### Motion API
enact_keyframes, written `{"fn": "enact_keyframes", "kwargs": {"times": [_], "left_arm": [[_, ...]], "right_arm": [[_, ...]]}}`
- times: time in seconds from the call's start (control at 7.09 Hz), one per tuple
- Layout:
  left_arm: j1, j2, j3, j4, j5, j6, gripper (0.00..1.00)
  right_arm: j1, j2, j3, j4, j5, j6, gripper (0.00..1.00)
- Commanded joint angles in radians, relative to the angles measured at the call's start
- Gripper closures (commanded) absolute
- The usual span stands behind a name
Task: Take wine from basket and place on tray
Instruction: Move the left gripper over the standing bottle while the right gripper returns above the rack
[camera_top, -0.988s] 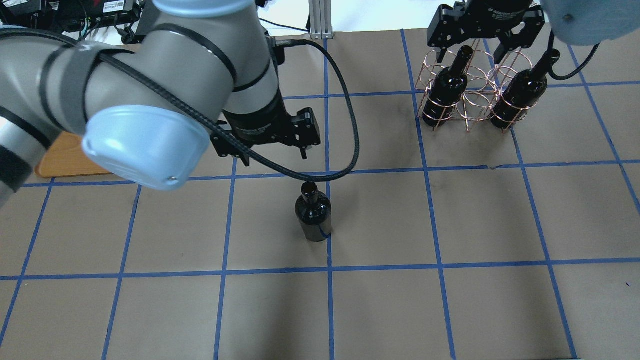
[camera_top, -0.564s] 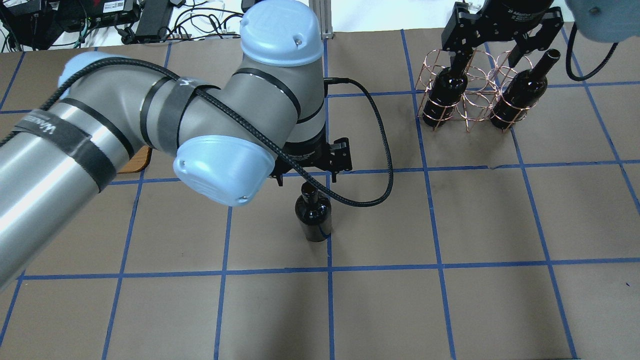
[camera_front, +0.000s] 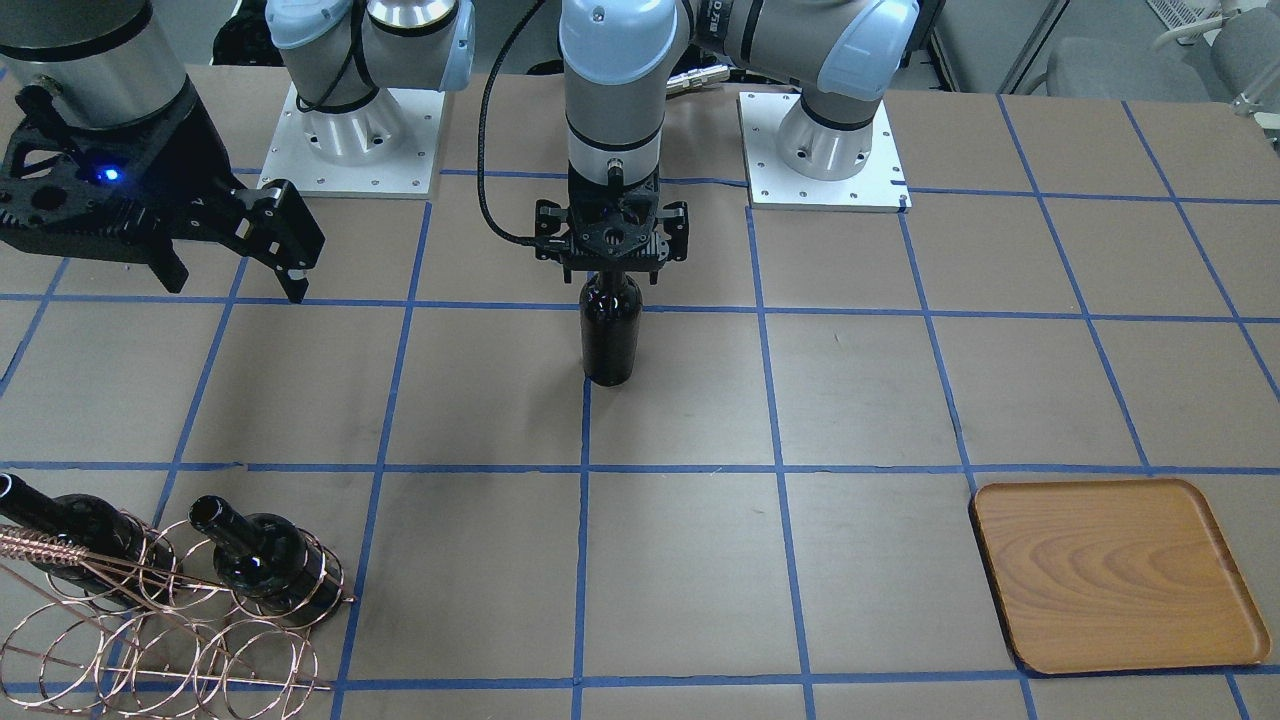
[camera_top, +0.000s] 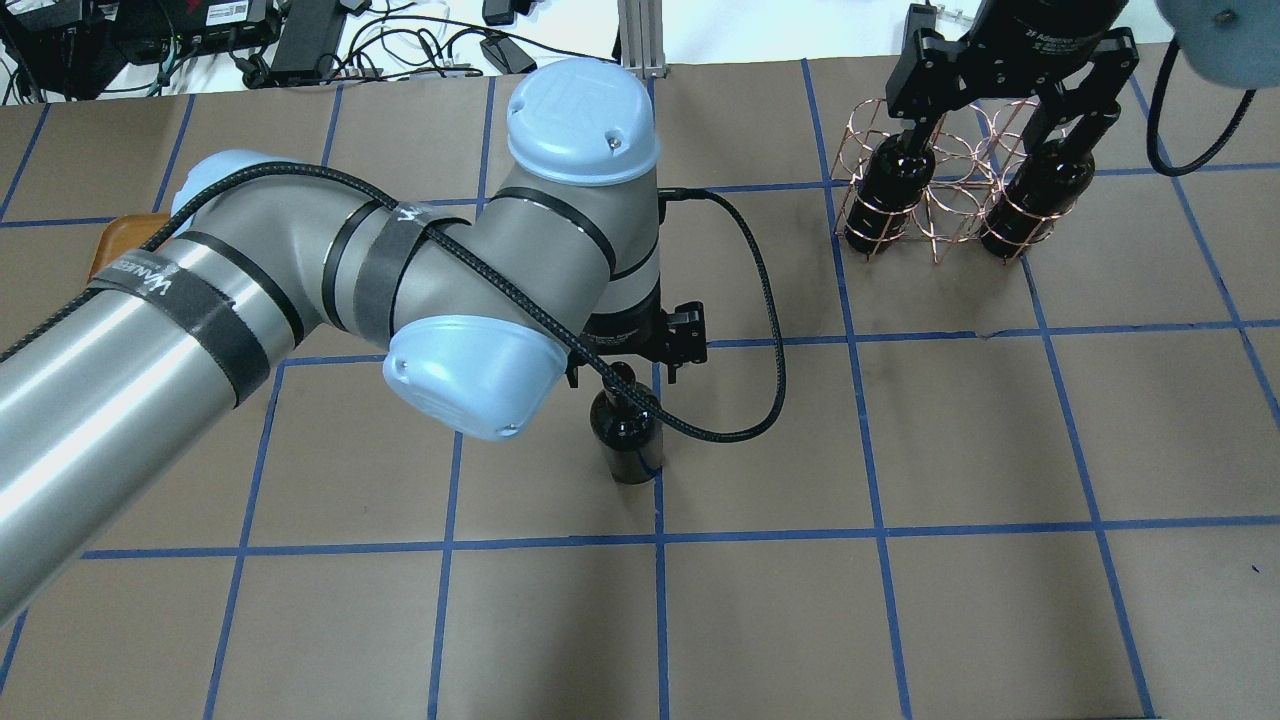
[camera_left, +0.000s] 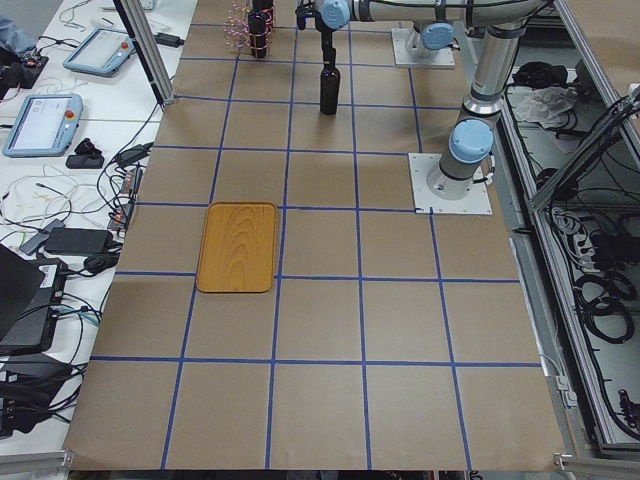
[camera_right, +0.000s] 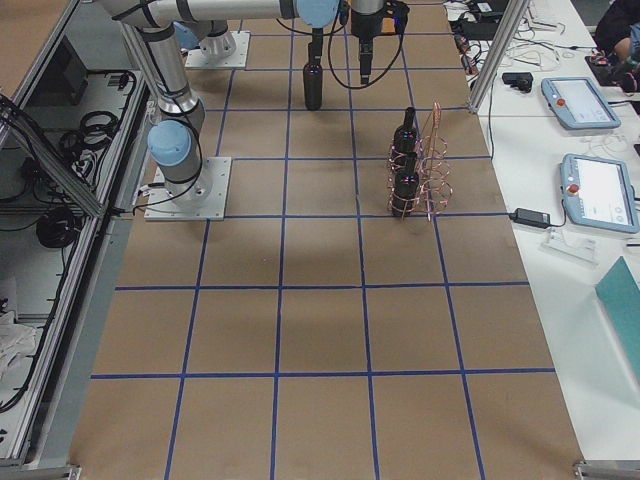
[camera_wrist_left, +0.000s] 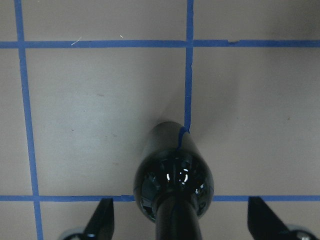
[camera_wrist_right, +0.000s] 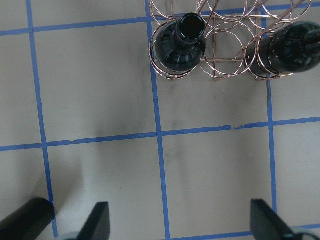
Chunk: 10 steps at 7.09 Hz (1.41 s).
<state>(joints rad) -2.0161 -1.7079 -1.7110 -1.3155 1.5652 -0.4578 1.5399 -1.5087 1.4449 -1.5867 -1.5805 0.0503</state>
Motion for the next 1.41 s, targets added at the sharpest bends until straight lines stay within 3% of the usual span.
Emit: {"fn": "enact_keyframes", "kwargs": {"times": [0.0,0.28,0.42,0.99,1.13,1.27], "left_arm": [[-0.003,0.013,-0.025,-0.002,-0.004,-0.01,0.1],[-0.004,0.02,-0.061,0.005,-0.007,-0.015,0.11],[-0.004,0.024,-0.052,0.007,-0.007,-0.013,0.2],[-0.004,0.025,-0.05,0.009,-0.008,-0.015,0.25],[-0.004,0.025,-0.05,0.009,-0.008,-0.015,0.31],[-0.006,0.027,-0.05,0.009,-0.013,-0.025,0.49]], "right_arm": [[0.0,-0.01,0.002,0.027,0.0,-0.001,0.0],[0.0,-0.008,0.002,0.025,-0.001,-0.004,0.0],[0.0,-0.008,0.003,0.025,0.0,-0.004,0.0],[-0.001,-0.008,0.006,0.024,0.004,-0.007,0.0],[-0.001,-0.008,0.009,0.016,0.005,-0.007,0.0],[-0.001,-0.008,0.011,0.014,0.005,-0.007,0.0]]}}
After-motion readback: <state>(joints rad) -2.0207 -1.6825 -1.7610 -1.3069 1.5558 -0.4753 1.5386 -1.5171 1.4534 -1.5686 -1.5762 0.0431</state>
